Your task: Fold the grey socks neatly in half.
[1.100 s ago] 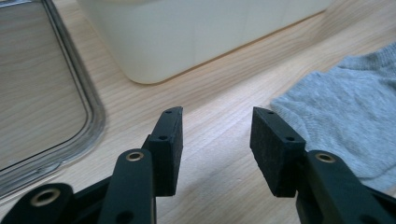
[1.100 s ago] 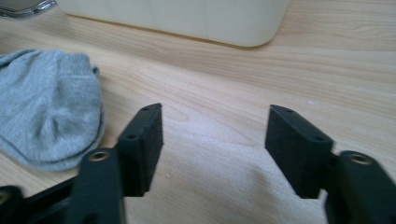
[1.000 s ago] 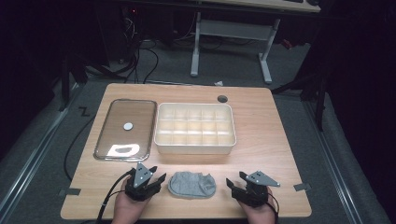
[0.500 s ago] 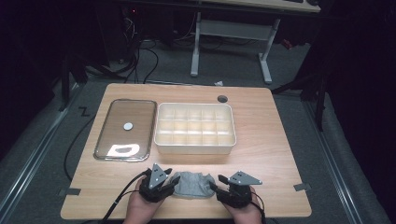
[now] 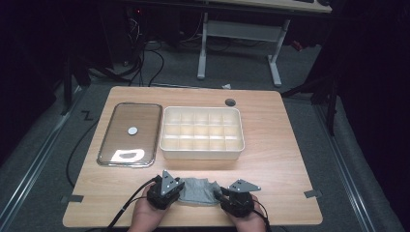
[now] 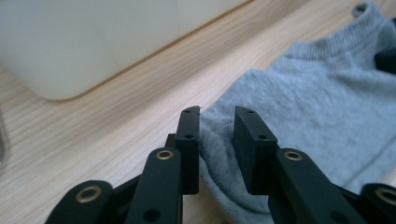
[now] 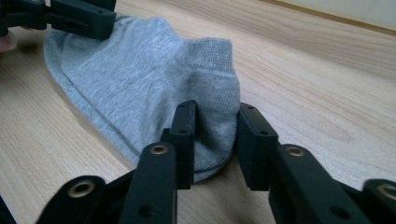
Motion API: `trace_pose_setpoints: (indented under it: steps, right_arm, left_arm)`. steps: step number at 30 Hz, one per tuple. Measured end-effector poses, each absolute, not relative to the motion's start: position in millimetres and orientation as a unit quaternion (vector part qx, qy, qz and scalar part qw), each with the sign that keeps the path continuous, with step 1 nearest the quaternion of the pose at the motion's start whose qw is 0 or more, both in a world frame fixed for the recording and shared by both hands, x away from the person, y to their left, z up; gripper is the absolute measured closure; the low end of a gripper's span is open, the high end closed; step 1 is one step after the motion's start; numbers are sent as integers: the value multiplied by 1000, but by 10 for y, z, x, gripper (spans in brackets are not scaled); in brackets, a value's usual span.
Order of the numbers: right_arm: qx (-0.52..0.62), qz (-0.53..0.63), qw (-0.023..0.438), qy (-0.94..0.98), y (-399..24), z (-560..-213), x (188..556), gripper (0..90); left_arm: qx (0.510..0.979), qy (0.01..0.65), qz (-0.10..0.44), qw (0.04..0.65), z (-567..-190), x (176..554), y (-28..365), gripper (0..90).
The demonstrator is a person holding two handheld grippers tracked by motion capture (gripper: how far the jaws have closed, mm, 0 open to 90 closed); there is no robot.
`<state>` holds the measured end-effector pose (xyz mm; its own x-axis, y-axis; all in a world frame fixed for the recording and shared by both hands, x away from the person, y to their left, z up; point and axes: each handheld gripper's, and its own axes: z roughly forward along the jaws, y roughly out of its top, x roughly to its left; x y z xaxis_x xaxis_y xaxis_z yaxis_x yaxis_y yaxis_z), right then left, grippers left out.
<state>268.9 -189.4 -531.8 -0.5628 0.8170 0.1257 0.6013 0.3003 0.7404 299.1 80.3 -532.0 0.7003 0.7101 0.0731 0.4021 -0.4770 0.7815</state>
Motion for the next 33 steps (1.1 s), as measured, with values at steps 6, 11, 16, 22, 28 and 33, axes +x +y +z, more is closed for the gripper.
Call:
trace_pose_setpoints:
  steps: [6,11,16,22,28,33]
  right_arm:
    - [442,394,119,797,-1929,-5323,2694,828]
    - [445,393,123,795,-1914,-5312,2689,837]
    - [440,393,133,796,-1885,-5254,2764,839]
    - [436,390,133,800,-1856,-5144,3030,838]
    - [430,397,133,800,-1855,-5194,3004,835]
    - [429,399,125,801,-1877,-5234,2971,834]
  left_arm:
    - [840,331,196,383,-5320,2914,913,736]
    - [840,331,202,380,-5318,2912,905,716]
    - [836,342,211,374,-5318,2984,889,710]
    - [830,352,227,368,-5324,3069,862,691]
    - [829,361,221,365,-5300,3082,883,660]
    - [820,358,208,395,-5151,3033,796,673]
